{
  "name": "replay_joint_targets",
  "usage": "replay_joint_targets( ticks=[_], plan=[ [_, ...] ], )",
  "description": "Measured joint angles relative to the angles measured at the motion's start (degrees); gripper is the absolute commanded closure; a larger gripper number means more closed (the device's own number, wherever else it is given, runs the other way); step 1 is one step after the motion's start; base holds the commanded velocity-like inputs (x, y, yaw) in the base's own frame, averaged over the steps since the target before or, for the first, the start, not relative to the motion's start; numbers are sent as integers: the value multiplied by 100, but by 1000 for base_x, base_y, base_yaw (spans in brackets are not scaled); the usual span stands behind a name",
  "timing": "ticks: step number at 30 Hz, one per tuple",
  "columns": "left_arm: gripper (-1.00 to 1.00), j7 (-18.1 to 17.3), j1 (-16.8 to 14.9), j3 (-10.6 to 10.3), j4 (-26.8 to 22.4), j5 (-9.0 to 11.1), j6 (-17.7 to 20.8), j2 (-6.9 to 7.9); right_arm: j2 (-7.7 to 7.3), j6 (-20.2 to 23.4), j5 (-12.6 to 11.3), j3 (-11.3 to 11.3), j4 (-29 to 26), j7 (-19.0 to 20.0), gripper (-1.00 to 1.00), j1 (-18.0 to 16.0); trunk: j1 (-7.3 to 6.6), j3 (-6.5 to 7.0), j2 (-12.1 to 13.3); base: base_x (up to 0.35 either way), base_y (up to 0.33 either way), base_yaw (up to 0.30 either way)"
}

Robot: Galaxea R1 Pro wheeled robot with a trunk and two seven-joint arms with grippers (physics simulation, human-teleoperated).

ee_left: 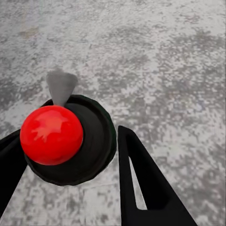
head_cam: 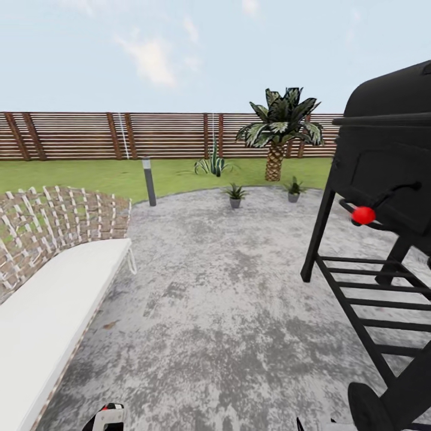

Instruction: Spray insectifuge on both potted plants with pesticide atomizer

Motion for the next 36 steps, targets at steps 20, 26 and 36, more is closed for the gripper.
replay_joint_targets(
  ticks=[20,26,36],
  plan=[
    [100,0,2,-1,1,-2,0,0,-30,-9,-7,-11,-18,-8,-100,0,0,0,0,335,18,0],
    [100,0,2,-1,1,-2,0,0,-35,-9,-7,-11,-12,-8,-100,0,0,0,0,335,0,0],
    [100,0,2,-1,1,-2,0,0,-36,-9,-7,-11,-9,-8,-100,0,0,0,0,335,0,0]
  ],
)
